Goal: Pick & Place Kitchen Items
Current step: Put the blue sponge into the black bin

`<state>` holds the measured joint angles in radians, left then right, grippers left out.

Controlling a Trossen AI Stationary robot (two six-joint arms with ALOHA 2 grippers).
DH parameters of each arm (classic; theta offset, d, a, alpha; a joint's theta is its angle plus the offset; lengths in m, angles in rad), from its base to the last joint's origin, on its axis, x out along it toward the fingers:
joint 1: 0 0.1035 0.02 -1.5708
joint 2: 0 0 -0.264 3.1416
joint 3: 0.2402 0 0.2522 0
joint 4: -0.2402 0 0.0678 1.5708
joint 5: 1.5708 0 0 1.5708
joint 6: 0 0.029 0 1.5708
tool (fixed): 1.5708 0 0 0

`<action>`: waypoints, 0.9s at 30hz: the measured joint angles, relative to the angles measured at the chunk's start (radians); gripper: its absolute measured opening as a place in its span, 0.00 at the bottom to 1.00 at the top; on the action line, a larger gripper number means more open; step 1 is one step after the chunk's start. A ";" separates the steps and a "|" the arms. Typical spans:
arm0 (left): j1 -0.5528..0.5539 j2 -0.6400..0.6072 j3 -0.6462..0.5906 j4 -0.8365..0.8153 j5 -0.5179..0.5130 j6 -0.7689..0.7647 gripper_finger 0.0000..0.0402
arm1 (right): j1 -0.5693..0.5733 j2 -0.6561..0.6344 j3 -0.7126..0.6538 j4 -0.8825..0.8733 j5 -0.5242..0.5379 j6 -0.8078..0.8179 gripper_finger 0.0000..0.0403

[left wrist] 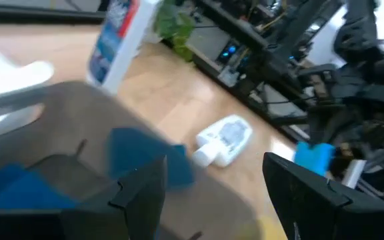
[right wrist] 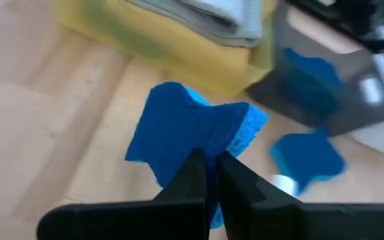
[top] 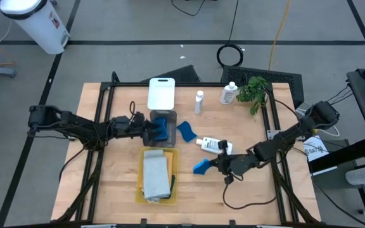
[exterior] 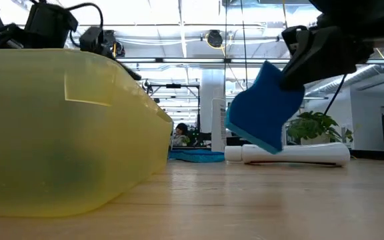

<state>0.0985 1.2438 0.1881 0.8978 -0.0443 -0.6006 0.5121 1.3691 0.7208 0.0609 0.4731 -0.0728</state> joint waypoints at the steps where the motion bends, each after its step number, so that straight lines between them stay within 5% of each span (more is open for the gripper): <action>1: -0.012 0.000 0.012 0.000 0.000 0.000 0.63 | 0.005 -0.002 0.000 -0.005 0.026 -0.004 0.00; 7: -0.125 0.000 0.134 -0.063 -0.001 0.097 0.63 | 0.007 -0.003 0.000 -0.003 0.054 -0.019 0.00; 13: -0.264 0.016 0.334 -0.337 -0.087 0.209 0.63 | 0.007 -0.003 0.000 0.001 0.054 -0.022 0.00; 21: -0.365 0.251 0.543 -0.380 -0.192 0.304 0.63 | 0.007 -0.003 0.002 0.019 0.055 -0.026 0.00; 27: -0.343 0.432 0.729 -0.412 -0.106 0.314 0.63 | 0.007 -0.003 0.002 0.017 0.055 -0.026 0.00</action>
<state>-0.2445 1.6754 0.9168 0.4862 -0.1506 -0.2866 0.5190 1.3659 0.7227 0.0778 0.5278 -0.0988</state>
